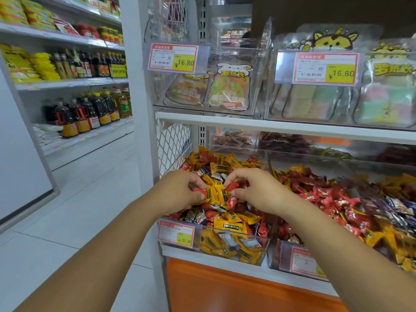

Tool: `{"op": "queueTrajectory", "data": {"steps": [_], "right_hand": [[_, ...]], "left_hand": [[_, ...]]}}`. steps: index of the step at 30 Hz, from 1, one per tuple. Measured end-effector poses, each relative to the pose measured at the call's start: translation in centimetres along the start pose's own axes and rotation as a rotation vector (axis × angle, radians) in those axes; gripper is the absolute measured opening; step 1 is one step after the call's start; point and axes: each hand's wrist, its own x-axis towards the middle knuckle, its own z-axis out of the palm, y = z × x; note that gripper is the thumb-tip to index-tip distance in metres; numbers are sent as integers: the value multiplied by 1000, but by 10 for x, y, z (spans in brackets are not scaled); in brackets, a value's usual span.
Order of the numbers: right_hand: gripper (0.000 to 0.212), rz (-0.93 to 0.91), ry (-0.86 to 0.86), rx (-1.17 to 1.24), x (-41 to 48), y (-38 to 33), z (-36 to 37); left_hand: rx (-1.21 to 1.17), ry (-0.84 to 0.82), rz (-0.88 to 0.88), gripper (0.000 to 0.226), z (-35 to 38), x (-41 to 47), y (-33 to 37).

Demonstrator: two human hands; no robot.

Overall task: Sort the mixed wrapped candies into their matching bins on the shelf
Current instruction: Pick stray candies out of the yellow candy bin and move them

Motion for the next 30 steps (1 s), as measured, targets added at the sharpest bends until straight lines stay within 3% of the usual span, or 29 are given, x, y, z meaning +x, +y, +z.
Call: {"op": "queueTrajectory", "data": {"steps": [6,11,16,19,25,28,30], "right_hand": [[18,-55,-78,60,10,-7,22],[21,26,-393,-108,18,-9,40],[59,70,-544,-145,19,-16,39],[66,38,-490,-259,22,-13,44],[60,-95,-411,-453,25,-13,62],[56,-111,-361,-420,23,-9,64],[42,-119,-297,-369,21,-5,65]], "left_hand": [[-36,7,-53,23,-6,-5,-7],[-42,-8,-69,28,-10,-12,-15],[-44,-14,-84,27,-15,-14,-22],[-53,-19,-92,29,-15,-14,-22],[-82,-50,-91,32,-13,-12,-20],[-85,-49,-95,31,-13,-12,-21],[-82,-41,-97,30,-13,-13,-21]]}}
